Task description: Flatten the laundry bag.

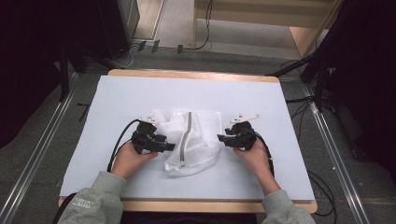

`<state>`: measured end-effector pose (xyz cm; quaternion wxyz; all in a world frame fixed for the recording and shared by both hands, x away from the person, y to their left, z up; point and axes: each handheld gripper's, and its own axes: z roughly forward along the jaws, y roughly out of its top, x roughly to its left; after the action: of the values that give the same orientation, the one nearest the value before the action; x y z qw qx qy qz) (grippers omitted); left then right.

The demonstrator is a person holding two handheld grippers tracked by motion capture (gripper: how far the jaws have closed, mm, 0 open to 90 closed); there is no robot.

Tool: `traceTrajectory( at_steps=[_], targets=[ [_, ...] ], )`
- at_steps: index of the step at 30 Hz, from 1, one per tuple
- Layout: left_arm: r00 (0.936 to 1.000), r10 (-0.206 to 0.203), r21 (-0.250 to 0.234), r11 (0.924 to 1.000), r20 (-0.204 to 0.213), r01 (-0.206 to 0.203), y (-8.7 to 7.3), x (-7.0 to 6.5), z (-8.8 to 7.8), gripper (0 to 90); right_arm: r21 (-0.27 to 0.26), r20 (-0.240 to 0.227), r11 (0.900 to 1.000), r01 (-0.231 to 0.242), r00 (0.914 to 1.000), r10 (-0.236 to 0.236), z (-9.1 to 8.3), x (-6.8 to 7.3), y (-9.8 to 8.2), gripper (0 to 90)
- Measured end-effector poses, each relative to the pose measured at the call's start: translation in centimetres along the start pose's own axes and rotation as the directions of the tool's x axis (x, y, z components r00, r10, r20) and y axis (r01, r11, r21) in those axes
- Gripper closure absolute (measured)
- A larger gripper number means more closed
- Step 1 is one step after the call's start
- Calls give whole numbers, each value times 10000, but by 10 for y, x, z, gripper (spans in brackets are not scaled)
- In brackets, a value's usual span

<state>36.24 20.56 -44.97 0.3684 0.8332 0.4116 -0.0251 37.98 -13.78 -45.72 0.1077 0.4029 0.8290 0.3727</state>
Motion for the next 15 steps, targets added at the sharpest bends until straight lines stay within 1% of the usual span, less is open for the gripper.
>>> traceTrajectory(
  at_steps=[4,6,7,8,9,10,11,12,13,14,15],
  targets=[
    [9997,-195,52,9998,154,194,2,0,10,398,60,179,10000,-62,9998,61,5,-3,0,549],
    [9996,-206,108,9997,191,204,2,0,12,452,52,186,10000,-73,9998,73,6,-4,0,548],
    [9998,-160,64,9999,150,159,2,-1,13,506,68,236,9999,-138,9996,137,9,-5,1,548],
    [9989,-385,131,9992,272,382,2,-1,15,573,52,234,9999,-145,9996,144,10,-5,2,548],
    [9986,-437,128,9990,302,433,2,0,16,604,85,249,9999,-117,9996,115,12,-5,2,550],
    [9986,-437,128,9990,302,433,2,0,16,654,111,220,9999,-119,9997,116,14,-5,3,552],
    [9983,-465,117,9989,341,461,1,0,17,654,111,220,9999,-119,9997,116,14,-5,3,552],
    [9974,-584,99,9983,428,580,1,2,18,724,242,251,9997,-106,9996,100,20,-5,5,566],
    [9970,-607,155,9981,488,600,1,2,18,760,274,257,9996,-61,9997,53,22,-4,5,570],
    [9975,-547,137,9984,445,541,1,2,18,782,336,241,9994,-77,9997,69,24,-4,6,571],
    [9975,-547,137,9984,445,541,1,2,18,819,275,322,9996,-29,9995,20,26,-3,6,584]
  ],
)
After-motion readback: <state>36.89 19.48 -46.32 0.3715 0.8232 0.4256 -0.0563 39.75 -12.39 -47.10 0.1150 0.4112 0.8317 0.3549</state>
